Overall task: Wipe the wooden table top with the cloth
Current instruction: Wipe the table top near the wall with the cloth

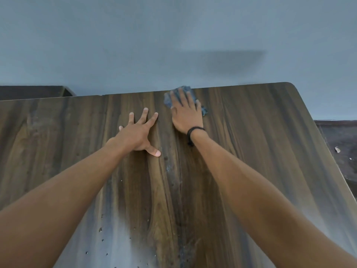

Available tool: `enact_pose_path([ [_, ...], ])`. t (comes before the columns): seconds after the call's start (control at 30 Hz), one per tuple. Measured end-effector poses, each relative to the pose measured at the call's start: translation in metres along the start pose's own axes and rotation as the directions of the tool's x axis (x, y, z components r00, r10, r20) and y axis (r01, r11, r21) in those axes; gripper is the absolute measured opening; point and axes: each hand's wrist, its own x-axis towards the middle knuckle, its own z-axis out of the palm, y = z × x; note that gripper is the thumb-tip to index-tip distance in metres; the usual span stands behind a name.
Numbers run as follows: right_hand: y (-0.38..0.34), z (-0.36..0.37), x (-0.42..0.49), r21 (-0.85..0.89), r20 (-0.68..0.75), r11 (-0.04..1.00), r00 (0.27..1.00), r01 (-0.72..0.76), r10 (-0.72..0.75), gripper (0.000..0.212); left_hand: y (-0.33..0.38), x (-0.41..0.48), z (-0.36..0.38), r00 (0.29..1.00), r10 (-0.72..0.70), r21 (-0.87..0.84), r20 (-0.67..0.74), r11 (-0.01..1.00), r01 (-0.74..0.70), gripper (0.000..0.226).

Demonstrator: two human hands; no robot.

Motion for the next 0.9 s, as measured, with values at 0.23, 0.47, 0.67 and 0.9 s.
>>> enact_pose_path([
  [0.23,-0.020,0.000,0.012,0.025,0.003,0.997,0.997,-0.077,0.077,0.056,-0.001,0.001,-0.001,1.000,-0.009,0.003,0.014,1.000,0.009,0.145],
  [0.47,-0.016,-0.005,0.025,0.055,0.031,0.991,0.992,-0.121,0.120,0.056,-0.001,0.000,-0.002,1.000,-0.006,0.013,0.006,1.000,0.006,0.144],
  [0.67,0.015,-0.005,-0.015,0.007,-0.016,0.997,0.997,-0.079,0.080,0.055,-0.004,0.003,0.001,1.000,0.001,0.021,0.000,1.000,-0.001,0.145],
  [0.9,0.021,-0.001,-0.104,0.017,0.002,0.999,0.999,-0.043,0.043,0.055,-0.001,0.002,-0.003,1.000,0.004,0.007,0.011,1.000,-0.004,0.147],
])
